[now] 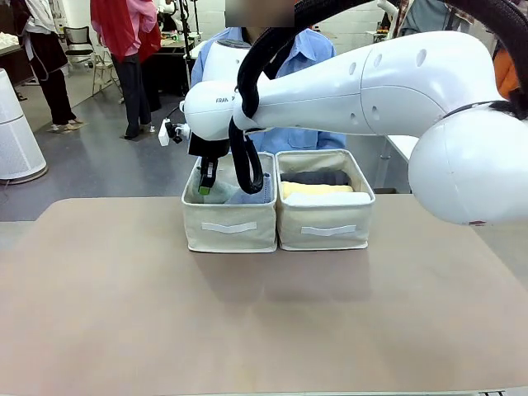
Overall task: Sort the towels based on their folding style.
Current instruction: Pick up another triangle-folded towel from the table and place it in the left Fabric basket.
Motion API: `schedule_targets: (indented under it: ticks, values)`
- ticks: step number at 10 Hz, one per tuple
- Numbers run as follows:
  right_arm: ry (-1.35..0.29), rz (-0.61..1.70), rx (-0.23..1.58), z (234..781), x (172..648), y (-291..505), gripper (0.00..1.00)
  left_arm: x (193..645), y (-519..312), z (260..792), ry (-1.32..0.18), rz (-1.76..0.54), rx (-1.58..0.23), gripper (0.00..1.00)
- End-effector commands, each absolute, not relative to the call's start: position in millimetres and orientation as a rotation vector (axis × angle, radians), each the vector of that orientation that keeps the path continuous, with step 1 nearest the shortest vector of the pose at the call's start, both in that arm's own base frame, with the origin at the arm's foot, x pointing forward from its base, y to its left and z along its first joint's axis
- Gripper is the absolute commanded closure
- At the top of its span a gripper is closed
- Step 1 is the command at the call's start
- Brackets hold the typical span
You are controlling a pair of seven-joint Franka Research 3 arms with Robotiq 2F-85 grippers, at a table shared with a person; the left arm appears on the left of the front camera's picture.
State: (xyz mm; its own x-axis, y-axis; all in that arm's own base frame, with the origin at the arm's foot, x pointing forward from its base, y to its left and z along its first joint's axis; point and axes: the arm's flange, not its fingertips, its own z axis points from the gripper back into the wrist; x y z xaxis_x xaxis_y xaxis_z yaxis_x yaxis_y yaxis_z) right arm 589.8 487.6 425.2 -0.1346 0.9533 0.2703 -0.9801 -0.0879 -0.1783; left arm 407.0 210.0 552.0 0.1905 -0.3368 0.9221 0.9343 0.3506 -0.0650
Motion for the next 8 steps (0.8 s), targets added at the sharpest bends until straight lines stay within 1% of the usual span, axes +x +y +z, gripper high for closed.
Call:
schedule_targets:
  ticks: [1, 2, 8]
  values:
    - [-0.362, 1.687, 0.063, 430.2, 600.3, 495.0, 0.22, 405.1, 210.9, 553.0, -0.995, -1.024, -0.759, 0.00]
    - [-0.363, 1.690, 0.059, 430.9, 600.1, 495.4, 0.00, 405.1, 210.9, 553.0, -0.995, -1.024, -0.759, 0.00]
    - [-0.354, 1.700, 0.060, 432.5, 600.2, 497.8, 0.00, 405.1, 210.9, 553.0, -0.995, -1.024, -0.759, 0.00]
